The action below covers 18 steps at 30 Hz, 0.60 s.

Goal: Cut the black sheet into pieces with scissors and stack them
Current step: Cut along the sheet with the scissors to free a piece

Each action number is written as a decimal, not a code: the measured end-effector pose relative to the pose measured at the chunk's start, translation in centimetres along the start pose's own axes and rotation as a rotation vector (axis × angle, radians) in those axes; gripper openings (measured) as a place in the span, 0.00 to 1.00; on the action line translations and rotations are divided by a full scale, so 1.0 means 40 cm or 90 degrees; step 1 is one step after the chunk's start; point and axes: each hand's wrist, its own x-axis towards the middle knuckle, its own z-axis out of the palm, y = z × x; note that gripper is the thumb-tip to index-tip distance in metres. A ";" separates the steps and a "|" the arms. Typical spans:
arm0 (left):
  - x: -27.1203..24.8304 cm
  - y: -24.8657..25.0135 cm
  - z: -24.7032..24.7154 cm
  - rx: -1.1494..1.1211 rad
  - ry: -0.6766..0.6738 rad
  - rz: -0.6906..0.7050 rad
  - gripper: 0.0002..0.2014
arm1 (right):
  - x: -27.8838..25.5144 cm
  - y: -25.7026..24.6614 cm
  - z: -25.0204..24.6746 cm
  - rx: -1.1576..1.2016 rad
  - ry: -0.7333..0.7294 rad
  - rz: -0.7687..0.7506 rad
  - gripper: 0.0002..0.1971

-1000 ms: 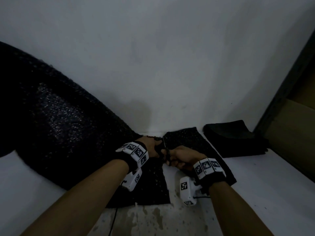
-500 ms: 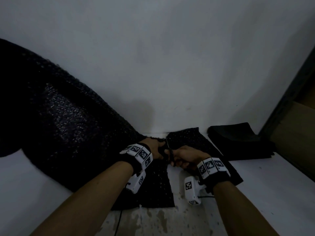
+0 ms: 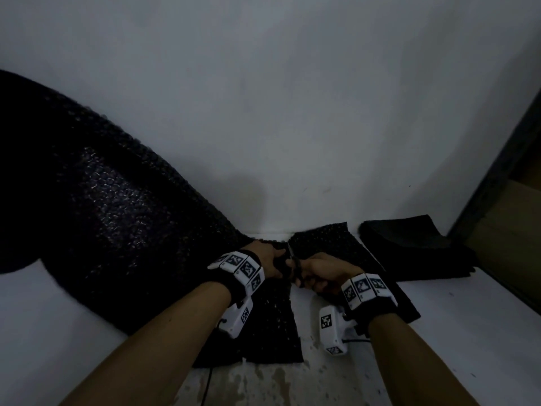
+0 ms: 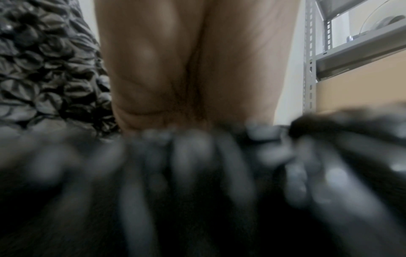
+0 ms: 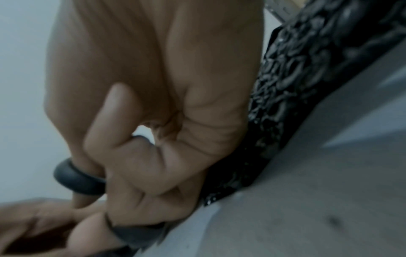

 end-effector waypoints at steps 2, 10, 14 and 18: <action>0.000 0.001 0.002 -0.001 0.011 -0.004 0.29 | 0.017 -0.003 -0.002 -0.006 -0.006 0.007 0.23; 0.009 -0.007 0.004 -0.020 -0.025 -0.026 0.34 | 0.050 0.022 -0.019 0.018 0.019 -0.011 0.18; 0.007 -0.005 0.000 -0.019 -0.026 -0.020 0.32 | 0.026 0.018 -0.014 0.076 0.000 -0.038 0.20; 0.009 -0.006 0.001 -0.020 -0.018 -0.009 0.31 | -0.009 0.015 -0.005 0.191 -0.053 -0.084 0.22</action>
